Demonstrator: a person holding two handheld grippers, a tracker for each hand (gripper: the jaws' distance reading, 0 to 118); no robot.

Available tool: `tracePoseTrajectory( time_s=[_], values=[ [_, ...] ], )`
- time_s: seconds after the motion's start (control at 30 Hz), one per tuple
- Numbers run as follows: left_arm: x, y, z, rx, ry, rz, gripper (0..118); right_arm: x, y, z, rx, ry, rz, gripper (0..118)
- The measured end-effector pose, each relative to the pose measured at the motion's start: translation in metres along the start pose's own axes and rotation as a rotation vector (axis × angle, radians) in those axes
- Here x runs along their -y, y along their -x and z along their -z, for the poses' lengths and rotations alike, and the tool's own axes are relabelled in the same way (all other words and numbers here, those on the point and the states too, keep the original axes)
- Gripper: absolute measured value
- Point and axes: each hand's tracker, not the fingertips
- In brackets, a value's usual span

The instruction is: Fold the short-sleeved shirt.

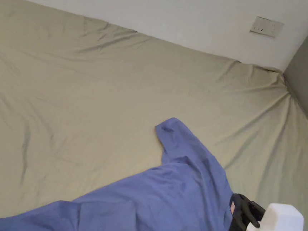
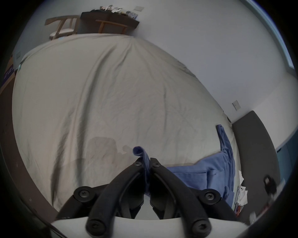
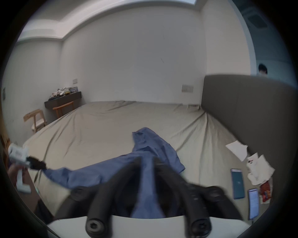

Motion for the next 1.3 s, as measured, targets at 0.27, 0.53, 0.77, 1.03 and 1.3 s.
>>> tracePoseTrajectory(
  time_s=[0.27, 0.53, 0.77, 1.03, 1.3],
  values=[
    [0.002, -0.032, -0.039, 0.074, -0.067, 0.066, 5, -0.044, -0.09, 0.267, 0.046, 0.432, 0.181, 113],
    [0.004, -0.049, -0.044, 0.056, -0.078, 0.054, 5, -0.024, -0.098, 0.378, 0.074, 0.638, 0.121, 60],
    [-0.014, -0.034, -0.045, 0.043, -0.088, 0.044, 5, -0.042, -0.084, 0.359, 0.067, 0.586, 0.052, 4],
    [-0.087, -0.056, -0.071, 0.169, -0.224, 0.149, 5, -0.162, -0.094, 0.192, -0.065, 0.224, -0.109, 4],
    [-0.173, -0.066, -0.134, 0.263, -0.459, 0.257, 5, -0.249, -0.1, -0.014, 0.018, -0.145, -0.144, 4]
  ],
)
